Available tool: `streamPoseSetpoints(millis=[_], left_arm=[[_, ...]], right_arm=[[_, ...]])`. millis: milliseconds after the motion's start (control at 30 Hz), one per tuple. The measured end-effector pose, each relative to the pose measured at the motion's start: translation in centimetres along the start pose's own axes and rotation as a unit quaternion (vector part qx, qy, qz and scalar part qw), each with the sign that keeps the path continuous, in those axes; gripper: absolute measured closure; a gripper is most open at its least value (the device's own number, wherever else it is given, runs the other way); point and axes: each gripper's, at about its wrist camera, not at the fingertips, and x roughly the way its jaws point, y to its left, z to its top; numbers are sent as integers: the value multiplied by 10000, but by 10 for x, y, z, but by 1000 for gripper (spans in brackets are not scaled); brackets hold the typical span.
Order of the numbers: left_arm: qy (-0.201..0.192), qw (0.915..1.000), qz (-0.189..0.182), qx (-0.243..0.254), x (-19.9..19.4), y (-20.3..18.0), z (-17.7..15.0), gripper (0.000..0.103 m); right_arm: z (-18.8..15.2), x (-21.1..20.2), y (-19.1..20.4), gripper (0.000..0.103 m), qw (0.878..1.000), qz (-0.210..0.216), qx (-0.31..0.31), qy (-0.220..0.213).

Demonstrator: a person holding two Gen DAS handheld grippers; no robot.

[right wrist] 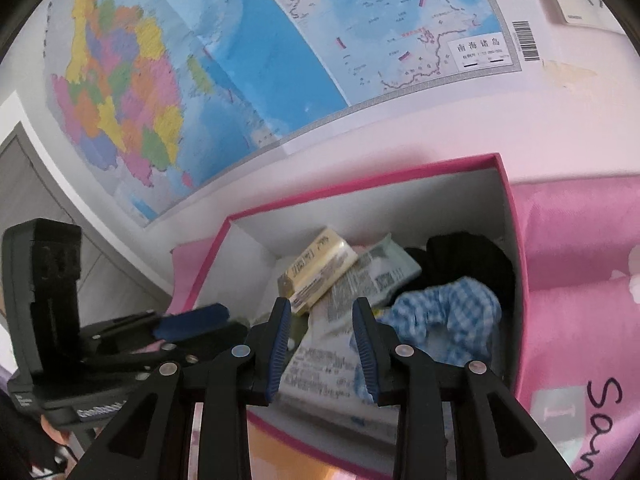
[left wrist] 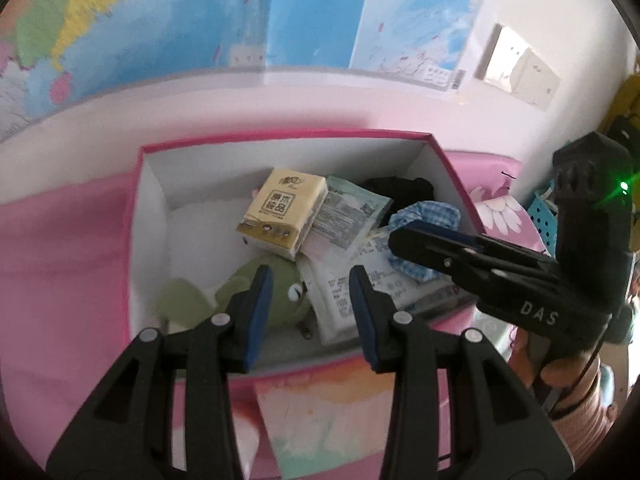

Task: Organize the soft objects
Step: 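Lower the yellow tissue pack into the pink box and open the right gripper, then move the right gripper to the beige cream pouch on the bedspread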

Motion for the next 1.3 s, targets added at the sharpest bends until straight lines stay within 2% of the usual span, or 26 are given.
streamPoseSetpoints(millis=[233, 367, 433, 667, 867, 1133, 1233, 1300], left_arm=[[-542, 9980, -156, 295, -53, -4, -36, 61], [-697, 9968, -337, 207, -78, 9, -64, 53], [-691, 9969, -364, 126, -86, 18, -79, 53], [-244, 9994, -229, -107, -83, 43, -137, 52], [321, 9987, -173, -345, -60, 50, -185, 52], [727, 9940, -566, -589, -47, 50, -217, 52], [788, 9934, -658, -508, -45, 41, -221, 52], [809, 9919, -869, -446, -44, 32, -222, 52]], right_arm=[[-21, -26, 22, 70, 9993, 206, -323, -24], [-37, -45, 39, 65, 9976, 444, -533, -41], [-48, -53, 48, 64, 9959, 615, -662, 30], [-97, -67, 75, 64, 9880, 972, -1119, 437], [-141, -54, 82, 64, 9824, 1083, -1174, 969], [-181, -24, 71, 64, 9783, 1219, -744, 1500], [-189, -18, 67, 64, 9774, 1241, -616, 1595], [-192, -17, 64, 64, 9775, 1248, -543, 1609]])
